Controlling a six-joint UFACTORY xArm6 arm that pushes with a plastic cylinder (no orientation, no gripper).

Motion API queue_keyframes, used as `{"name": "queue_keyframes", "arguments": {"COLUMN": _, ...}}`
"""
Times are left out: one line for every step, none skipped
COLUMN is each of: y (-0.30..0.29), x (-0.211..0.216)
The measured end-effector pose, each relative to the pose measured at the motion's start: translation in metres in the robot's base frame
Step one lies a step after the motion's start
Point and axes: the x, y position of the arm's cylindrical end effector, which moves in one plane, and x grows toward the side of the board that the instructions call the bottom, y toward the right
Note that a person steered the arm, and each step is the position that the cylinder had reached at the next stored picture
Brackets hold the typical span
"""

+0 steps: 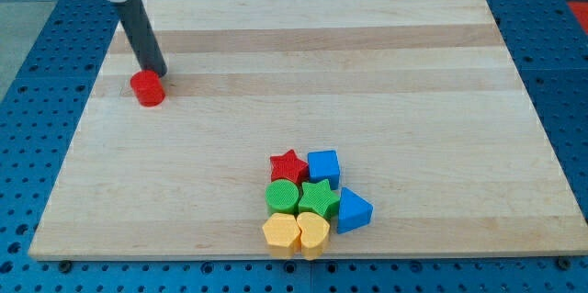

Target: Place the red circle in between the green circle and yellow hexagon

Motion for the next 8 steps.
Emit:
{"name": "queue_keyframes", "arguments": {"y": -0.002, "x": 0.022}}
{"name": "queue_keyframes", "arguments": {"y": -0.002, "x": 0.039}}
{"name": "queue_keyframes", "arguments": {"y": -0.008, "x": 0.050}}
{"name": "queue_keyframes", "arguments": {"y": -0.024, "x": 0.055}}
{"name": "queue_keyframes", "arguments": {"y": -0.024, "x": 0.077}}
{"name": "queue_keyframes", "arguments": {"y": -0.013, "x": 0.102}}
{"name": "queue_keyframes", "arguments": {"y": 0.003, "x": 0.129}}
{"name": "queue_keyframes", "arguments": {"y": 0.026, "x": 0.152}}
